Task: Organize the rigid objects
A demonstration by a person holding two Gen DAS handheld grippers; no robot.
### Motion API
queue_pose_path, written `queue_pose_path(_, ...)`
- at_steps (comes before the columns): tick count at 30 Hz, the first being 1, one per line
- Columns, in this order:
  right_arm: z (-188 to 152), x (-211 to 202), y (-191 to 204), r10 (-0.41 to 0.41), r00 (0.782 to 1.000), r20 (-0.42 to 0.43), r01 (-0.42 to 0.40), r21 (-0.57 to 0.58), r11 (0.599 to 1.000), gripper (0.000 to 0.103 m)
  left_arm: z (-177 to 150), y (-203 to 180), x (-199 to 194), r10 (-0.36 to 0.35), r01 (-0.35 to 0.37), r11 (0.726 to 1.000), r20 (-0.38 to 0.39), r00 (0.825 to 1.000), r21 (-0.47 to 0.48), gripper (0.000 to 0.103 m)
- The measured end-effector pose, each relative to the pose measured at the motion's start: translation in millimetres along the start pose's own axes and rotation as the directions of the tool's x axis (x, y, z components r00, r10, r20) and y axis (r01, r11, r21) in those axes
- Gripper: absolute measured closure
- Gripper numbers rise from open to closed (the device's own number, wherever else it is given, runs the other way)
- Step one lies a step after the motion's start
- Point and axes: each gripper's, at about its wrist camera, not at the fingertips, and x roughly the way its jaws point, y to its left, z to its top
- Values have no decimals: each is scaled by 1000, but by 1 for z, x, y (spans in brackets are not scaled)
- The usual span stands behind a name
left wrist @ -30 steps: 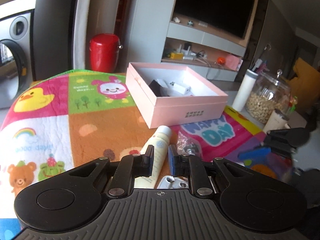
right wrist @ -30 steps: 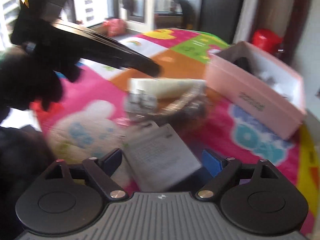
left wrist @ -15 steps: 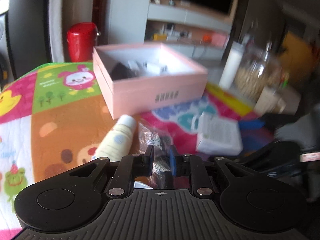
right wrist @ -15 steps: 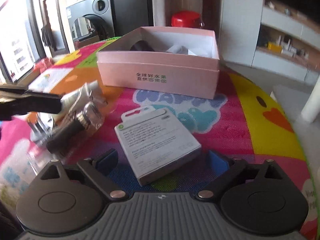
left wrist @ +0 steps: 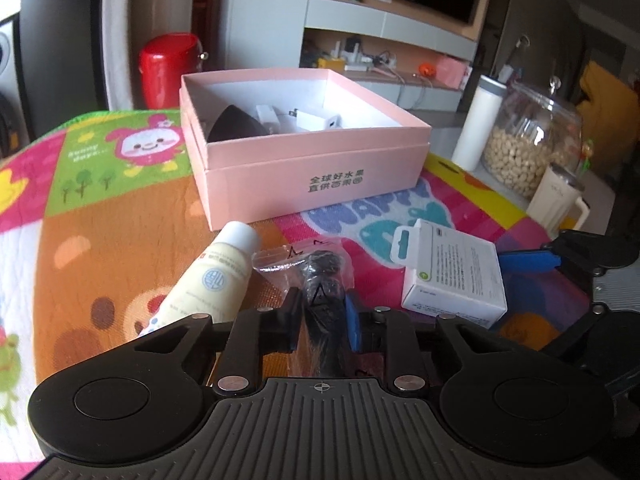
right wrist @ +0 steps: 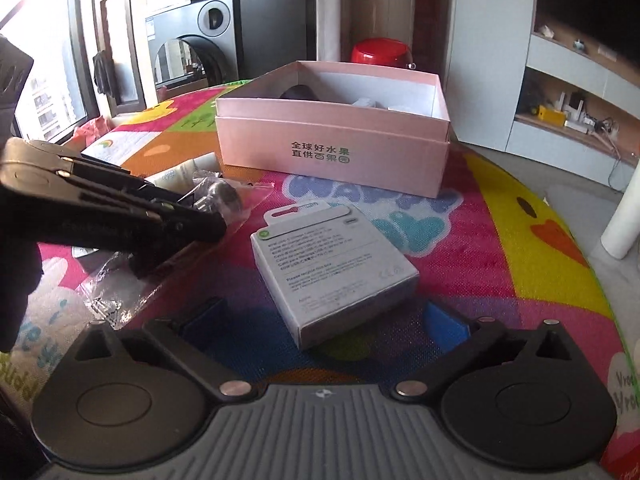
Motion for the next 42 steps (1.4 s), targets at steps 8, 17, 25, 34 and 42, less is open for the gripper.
queue_pose_path(8,2,-2,1,-4,1000,-26,5,38,999,0,3,3,-14,-57,59,997,46,997,-52,78)
queue_pose_path(17,16,2,2,4,990,-142,-1,21,1000,0,6,13,-72,-82,104,989,197,977,-105,78)
queue_pose_path(25,35,13,7,-36,961,-275,51,49,997,0,-8,37,-135,0,43,988,279,960,-148,81)
queue_pose_path(34,25,11,9,-50,976,-214,61,45,997,0,-31,77,-163,63,19,969,318,946,-247,83)
queue_pose_path(42,36,-2,24,-72,981,-180,65,-48,997,8,-43,113,-151,97,22,917,275,957,-399,82)
